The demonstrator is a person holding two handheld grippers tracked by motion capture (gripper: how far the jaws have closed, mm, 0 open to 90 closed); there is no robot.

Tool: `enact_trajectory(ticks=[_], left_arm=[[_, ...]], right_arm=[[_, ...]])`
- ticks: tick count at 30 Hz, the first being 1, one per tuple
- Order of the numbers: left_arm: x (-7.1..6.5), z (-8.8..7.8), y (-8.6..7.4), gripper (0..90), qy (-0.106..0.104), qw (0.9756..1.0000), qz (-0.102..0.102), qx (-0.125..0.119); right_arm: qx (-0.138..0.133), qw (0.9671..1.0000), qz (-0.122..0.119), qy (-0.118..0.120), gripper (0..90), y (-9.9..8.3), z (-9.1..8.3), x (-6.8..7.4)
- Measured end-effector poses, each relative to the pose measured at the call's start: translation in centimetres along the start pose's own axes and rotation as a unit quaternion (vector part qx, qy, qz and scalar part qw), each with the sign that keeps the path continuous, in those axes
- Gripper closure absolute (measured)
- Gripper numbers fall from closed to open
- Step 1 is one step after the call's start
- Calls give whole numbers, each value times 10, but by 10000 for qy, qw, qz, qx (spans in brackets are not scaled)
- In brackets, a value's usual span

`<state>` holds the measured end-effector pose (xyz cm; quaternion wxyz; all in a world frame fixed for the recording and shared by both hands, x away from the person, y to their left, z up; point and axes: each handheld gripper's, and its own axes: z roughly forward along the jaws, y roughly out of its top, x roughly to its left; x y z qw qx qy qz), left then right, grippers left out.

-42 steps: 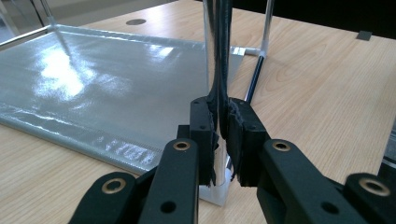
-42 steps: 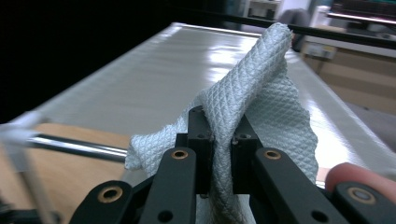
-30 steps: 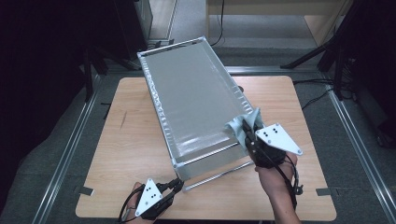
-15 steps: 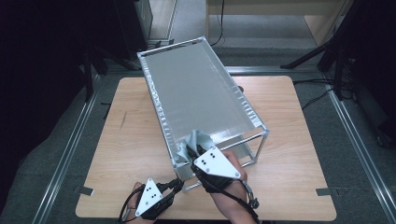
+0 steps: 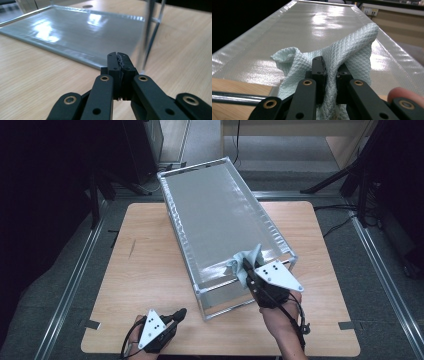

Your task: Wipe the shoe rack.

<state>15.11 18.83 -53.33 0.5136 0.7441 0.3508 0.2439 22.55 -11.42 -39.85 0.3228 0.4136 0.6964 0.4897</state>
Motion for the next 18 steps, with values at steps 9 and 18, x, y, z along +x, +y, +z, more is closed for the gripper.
enact_trajectory(ticks=[9, 18], left_arm=[[-17, 10, 1, 521, -390, 9992, -32, 78], [-9, 6, 1, 808, 130, 9999, -15, 41]], right_arm=[[-59, 9995, -104, 277, 834, -3, 0, 25], [-81, 9983, -240, 527, 832, -2, 1, 48]])
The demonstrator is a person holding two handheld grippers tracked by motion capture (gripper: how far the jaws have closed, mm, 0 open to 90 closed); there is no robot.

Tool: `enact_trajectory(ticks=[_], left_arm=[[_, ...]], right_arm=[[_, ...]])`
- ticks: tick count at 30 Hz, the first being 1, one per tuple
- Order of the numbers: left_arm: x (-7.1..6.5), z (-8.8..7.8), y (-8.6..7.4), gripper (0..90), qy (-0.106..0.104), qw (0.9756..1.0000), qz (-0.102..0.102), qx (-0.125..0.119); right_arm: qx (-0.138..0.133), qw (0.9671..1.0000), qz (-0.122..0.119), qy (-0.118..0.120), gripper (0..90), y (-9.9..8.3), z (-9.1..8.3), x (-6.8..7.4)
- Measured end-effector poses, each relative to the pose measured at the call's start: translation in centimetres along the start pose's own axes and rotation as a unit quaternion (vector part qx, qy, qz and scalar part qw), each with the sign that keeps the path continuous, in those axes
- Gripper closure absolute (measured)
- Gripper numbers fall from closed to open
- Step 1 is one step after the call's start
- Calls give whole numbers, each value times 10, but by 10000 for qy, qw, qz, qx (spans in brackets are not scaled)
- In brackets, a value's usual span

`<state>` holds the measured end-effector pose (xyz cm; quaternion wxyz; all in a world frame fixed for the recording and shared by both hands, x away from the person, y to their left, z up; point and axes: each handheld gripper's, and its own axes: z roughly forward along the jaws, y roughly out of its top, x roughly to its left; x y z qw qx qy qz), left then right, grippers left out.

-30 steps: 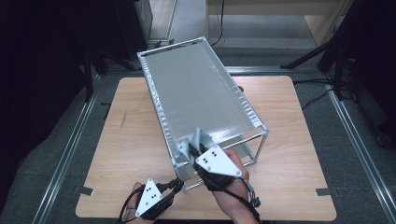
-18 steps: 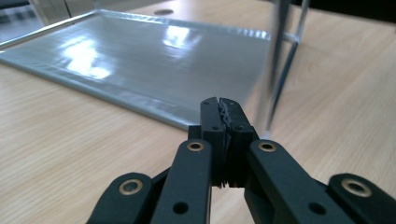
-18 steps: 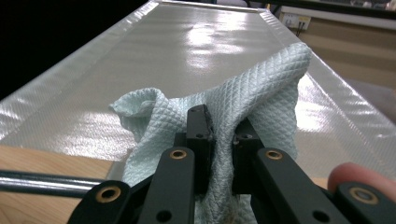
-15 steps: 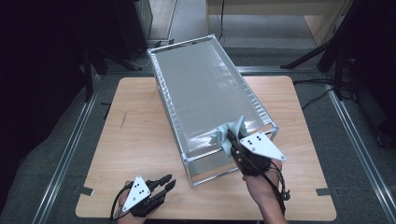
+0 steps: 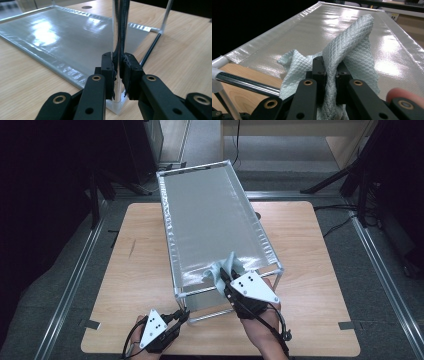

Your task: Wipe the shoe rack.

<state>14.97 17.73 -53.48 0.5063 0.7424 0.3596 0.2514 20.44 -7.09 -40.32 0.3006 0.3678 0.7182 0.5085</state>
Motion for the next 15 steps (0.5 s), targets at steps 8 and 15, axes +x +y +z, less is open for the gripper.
enact_trajectory(ticks=[8, 15], left_arm=[[2, -1, 1, 817, 33, 10000, -36, 55], [17, -13, -3, 819, 226, 9995, -186, 91]], right_arm=[[39, 9999, 69, 66, 826, 1, -2, -7], [57, 9998, 185, -63, 824, 0, -10, -24]])
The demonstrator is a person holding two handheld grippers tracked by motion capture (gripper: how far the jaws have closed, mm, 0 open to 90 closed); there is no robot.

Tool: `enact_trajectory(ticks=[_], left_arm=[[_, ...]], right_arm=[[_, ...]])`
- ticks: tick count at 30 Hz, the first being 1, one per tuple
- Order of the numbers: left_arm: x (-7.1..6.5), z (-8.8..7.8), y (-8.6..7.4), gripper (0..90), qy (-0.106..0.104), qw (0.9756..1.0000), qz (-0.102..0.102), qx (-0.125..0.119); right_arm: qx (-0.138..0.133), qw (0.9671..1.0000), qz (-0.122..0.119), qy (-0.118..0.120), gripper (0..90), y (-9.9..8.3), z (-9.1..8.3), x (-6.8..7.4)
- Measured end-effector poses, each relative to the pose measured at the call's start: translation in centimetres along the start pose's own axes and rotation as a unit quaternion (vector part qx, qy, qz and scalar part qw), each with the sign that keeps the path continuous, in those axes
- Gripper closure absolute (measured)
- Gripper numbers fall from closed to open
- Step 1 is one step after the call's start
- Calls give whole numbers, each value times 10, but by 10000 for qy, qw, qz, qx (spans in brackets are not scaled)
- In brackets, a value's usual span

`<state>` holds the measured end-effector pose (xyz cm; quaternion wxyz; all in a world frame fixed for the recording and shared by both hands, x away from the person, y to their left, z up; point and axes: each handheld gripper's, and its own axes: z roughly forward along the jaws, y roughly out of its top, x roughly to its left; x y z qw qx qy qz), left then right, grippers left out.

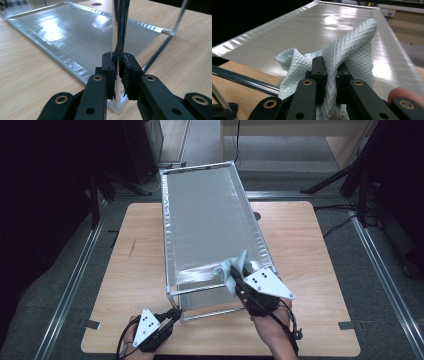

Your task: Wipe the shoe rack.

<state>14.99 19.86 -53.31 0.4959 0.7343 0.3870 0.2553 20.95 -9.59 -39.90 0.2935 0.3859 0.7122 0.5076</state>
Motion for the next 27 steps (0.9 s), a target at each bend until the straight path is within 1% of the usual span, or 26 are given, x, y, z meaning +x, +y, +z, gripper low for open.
enact_trajectory(ticks=[2, 4, 7, 9, 10, 11, 12, 13, 14, 15, 16, 17, 18, 19, 20, 22, 23, 25, 26, 27], left_arm=[[5, -4, -1, 819, 12, 10000, -30, 5], [8, -7, -2, 819, 37, 10000, -48, 23], [13, -11, -4, 819, 94, 9999, -86, 26], [17, -13, -5, 818, 154, 9998, -141, -6], [20, -14, -6, 815, 155, 9997, -173, -31], [23, -15, -8, 805, 86, 9997, -243, -53], [27, -16, -9, 760, -8, 9994, -317, -102], [31, -17, -11, 649, -27, 9993, -326, -155], [34, -20, -12, 569, -45, 9991, -337, -265], [38, -23, -14, 524, -55, 9987, -341, -364], [41, -25, -15, 455, -42, 9984, -359, -439], [43, -27, -15, 394, 8, 9980, -379, -501], [45, -30, -17, 360, 80, 9978, -375, -536], [47, -32, -18, 338, 140, 9976, -390, -552], [49, -34, -19, 298, 202, 9976, -388, -535], [52, -36, -22, 234, 354, 9975, -393, -478], [54, -37, -24, 200, 377, 9975, -405, -443], [59, -38, -28, 190, 467, 9972, -459, -358], [61, -38, -29, 186, 523, 9967, -512, -348], [62, -39, -30, 184, 554, 9962, -559, -363]], right_arm=[[-17, 10000, 50, -62, 825, -1, -3, -7], [-45, 9999, 87, -81, 824, -2, -8, -12], [-232, 9996, 113, -102, 823, 1, -21, -18], [-416, 9988, 167, -199, 824, 5, -32, -27], [-505, 9981, 205, -283, 824, 6, -38, -33], [-587, 9971, 243, -409, 824, 7, -43, -40], [-649, 9961, 233, -558, 824, 7, -48, -47], [-661, 9951, 195, -708, 823, 6, -50, -54], [-659, 9939, 125, -880, 823, 4, -51, -61], [-643, 9925, 54, -1035, 822, 0, -50, -67], [-611, 9919, 49, -1113, 822, -6, -47, -75], [-554, 9920, 134, -1128, 821, -12, -43, -82], [-493, 9919, 170, -1161, 821, -19, -36, -88], [-415, 9914, 154, -1234, 821, -26, -29, -94], [-326, 9913, 166, -1268, 821, -34, -21, -99], [-204, 9919, 253, -1228, 821, -48, -5, -108], [-137, 9916, 271, -1255, 823, -55, 3, -111], [51, 9899, 364, -1368, 824, -65, 18, -116], [82, 9898, 505, -1326, 825, -69, 23, -118], [78, 9908, 644, -1191, 825, -73, 27, -120]])
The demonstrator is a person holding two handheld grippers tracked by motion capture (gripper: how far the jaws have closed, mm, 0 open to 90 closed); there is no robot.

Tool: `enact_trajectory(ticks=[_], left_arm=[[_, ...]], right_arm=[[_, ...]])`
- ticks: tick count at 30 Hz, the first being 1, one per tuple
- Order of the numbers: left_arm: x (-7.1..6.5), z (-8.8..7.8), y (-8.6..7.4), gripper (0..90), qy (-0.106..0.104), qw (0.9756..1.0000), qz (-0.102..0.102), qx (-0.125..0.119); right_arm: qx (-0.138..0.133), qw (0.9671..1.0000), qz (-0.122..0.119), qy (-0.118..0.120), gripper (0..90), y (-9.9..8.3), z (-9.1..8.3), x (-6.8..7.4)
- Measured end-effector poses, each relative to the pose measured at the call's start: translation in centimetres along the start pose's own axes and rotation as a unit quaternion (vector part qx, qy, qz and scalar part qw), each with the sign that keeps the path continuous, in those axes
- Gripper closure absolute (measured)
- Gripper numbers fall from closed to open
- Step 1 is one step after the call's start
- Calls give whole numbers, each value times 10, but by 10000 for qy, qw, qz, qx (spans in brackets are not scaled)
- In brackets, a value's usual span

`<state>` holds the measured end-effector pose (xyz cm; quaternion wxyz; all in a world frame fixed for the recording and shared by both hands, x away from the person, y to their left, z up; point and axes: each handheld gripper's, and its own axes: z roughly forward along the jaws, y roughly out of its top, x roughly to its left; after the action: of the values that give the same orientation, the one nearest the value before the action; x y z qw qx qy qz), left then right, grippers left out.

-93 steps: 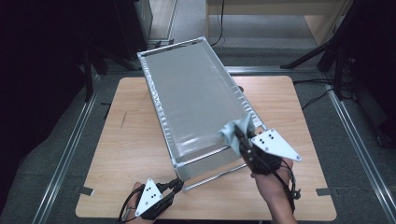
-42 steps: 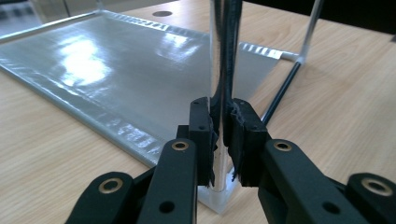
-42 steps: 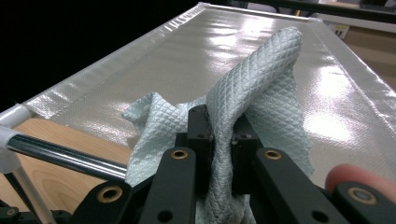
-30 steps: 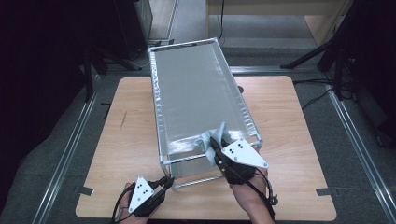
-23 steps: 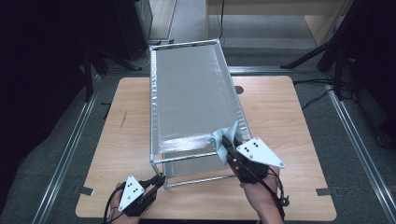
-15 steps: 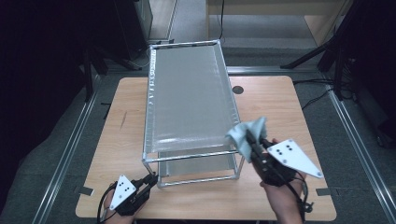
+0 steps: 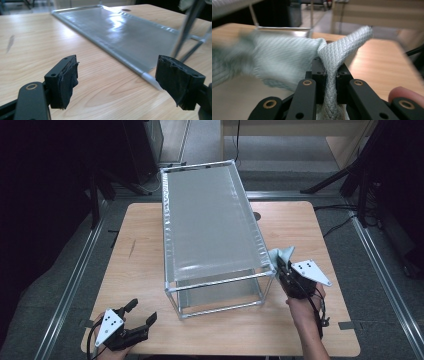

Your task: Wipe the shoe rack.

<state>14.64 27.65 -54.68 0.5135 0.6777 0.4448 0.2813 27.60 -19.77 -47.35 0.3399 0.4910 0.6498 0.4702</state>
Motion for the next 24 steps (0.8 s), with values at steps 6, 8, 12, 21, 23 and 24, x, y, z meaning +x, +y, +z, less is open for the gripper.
enact_trajectory(ticks=[6, 8, 12, 21, 23, 24], left_arm=[[-4, -2, 1, 185, -78, 9999, 118, -21], [-7, 0, 1, 192, -152, 9997, 175, 3], [-12, 2, 1, 245, -238, 9993, 280, -2], [5, -3, 2, 248, 38, 9999, 95, -22], [11, -4, 2, 215, 193, 9998, -10, -36], [13, -4, 2, 200, 296, 9995, -40, -26]], right_arm=[[242, 9978, 166, 595, 829, -11, 7, 17], [327, 9960, 256, 793, 829, -15, 7, 22], [406, 9936, 111, 1046, 827, -20, 6, 38], [405, 9987, 235, 221, 731, -29, 22, 17], [461, 9984, 317, 117, 664, -36, 29, 4], [450, 9985, 286, 152, 608, -38, 31, -1]])
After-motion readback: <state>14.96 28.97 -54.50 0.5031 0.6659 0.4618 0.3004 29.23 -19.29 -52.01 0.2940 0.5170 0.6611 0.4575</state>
